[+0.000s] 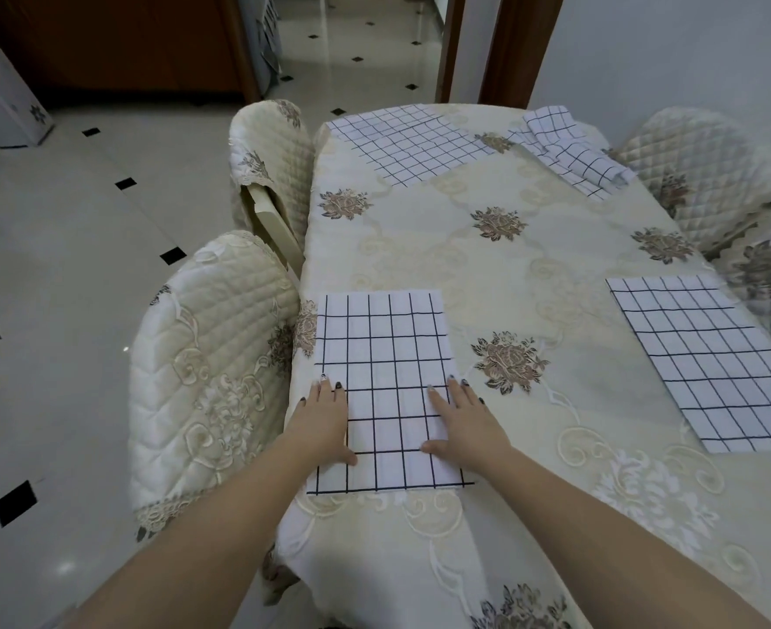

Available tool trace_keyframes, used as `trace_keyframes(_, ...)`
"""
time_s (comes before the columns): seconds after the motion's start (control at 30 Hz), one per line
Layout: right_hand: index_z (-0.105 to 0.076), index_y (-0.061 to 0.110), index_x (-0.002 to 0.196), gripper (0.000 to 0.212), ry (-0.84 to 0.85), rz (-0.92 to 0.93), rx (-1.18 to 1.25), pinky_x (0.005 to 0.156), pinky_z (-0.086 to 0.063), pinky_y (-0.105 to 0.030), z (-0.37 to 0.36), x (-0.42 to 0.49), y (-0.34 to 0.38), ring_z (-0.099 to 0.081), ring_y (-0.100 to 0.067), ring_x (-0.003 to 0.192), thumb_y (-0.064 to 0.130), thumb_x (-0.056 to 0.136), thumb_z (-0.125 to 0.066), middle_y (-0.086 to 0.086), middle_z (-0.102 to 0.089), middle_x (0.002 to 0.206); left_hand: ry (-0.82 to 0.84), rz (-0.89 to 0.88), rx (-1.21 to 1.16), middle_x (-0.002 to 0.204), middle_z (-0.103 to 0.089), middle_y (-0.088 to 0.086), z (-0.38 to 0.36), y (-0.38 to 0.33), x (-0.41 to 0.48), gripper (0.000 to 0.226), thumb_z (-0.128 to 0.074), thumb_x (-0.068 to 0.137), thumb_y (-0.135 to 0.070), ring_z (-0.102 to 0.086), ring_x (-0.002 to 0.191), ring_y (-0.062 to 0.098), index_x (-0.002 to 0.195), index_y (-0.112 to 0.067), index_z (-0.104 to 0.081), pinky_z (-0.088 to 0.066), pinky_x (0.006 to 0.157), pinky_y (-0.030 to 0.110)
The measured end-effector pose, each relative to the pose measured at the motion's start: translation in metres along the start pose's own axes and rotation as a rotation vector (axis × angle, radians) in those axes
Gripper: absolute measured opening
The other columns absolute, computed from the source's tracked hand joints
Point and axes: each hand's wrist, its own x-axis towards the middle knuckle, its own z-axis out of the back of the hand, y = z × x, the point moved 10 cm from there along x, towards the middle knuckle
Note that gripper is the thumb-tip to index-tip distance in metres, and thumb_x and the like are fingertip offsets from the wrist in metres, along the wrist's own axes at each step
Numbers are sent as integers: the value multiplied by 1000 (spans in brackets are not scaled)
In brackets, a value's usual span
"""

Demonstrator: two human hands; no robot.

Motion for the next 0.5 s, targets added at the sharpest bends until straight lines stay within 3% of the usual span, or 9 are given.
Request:
trace_keyframes(0.1, -5, 25, 154, 92, 4, -45, 37, 120, -12, -43, 4, -8, -11, 3, -28, 149, 56, 85, -58, -10, 6, 161, -14, -2, -111, 160, 1, 19, 1, 5, -1, 115, -77, 71, -50, 0, 149, 31, 151, -5, -9, -20, 119, 44)
trace_keyframes(0.2, -22, 18, 150, 80, -123, -163, 282, 112, -28, -39, 21, -16, -23, -18, -30, 144, 42, 86, -63, -14, -21, 156, -194, 112, -452, 156, -20, 16, 14, 29, -8, 83, -72, 81, -34, -23, 144, 27, 149, -11, -29, -29, 113, 36)
trace_keyframes(0.27, -37, 13, 142, 64, -281, -294, 460, 98, -38, -36, 35, -23, -43, -37, -32, 131, 31, 86, -64, -16, -41, 140, -380, 256, -639, 139, -43, 18, 24, 55, -18, 59, -67, 86, -19, -47, 121, 30, 139, -7, -44, -42, 96, 34)
trace_keyframes(0.33, -46, 8, 134, 53, -326, -406, 582, 88, -41, -31, 36, -26, -62, -49, -32, 119, 23, 86, -63, -16, -52, 129, -420, 383, -776, 120, -56, 18, 19, 77, -23, 39, -63, 87, -10, -55, 92, 26, 125, -4, -54, -45, 72, 29)
trace_keyframes(0.37, -50, 5, 128, 46, -306, -441, 636, 81, -40, -29, 34, -25, -67, -53, -31, 114, 19, 86, -63, -15, -56, 123, -407, 423, -833, 112, -61, 17, 14, 84, -23, 30, -63, 86, -8, -56, 86, 25, 115, -5, -58, -45, 70, 29)
trace_keyframes(0.43, -58, 6, 96, 17, -249, -484, 686, 64, -37, -24, 29, -21, -71, -59, -24, 86, 17, 84, -63, -9, -60, 93, -374, 475, -914, 94, -68, 15, 7, 93, -22, 16, -67, 80, -7, -62, 82, 28, 95, -8, -63, -52, 74, 33)
trace_keyframes(0.47, -52, 9, 75, 16, -220, -490, 676, 53, -35, -23, 28, -19, -70, -53, -18, 66, 17, 83, -64, -4, -54, 74, -351, 488, -929, 84, -68, 12, 5, 95, -20, 12, -68, 76, -5, -63, 78, 28, 86, -10, -63, -53, 73, 33)
trace_keyframes(0.5, -45, 11, 63, 29, -183, -493, 651, 46, -30, -22, 26, -16, -67, -45, -14, 55, 19, 83, -65, -1, -47, 61, -325, 493, -937, 75, -65, 10, 1, 94, -18, 13, -69, 73, -4, -59, 70, 25, 76, -13, -60, -51, 69, 30)
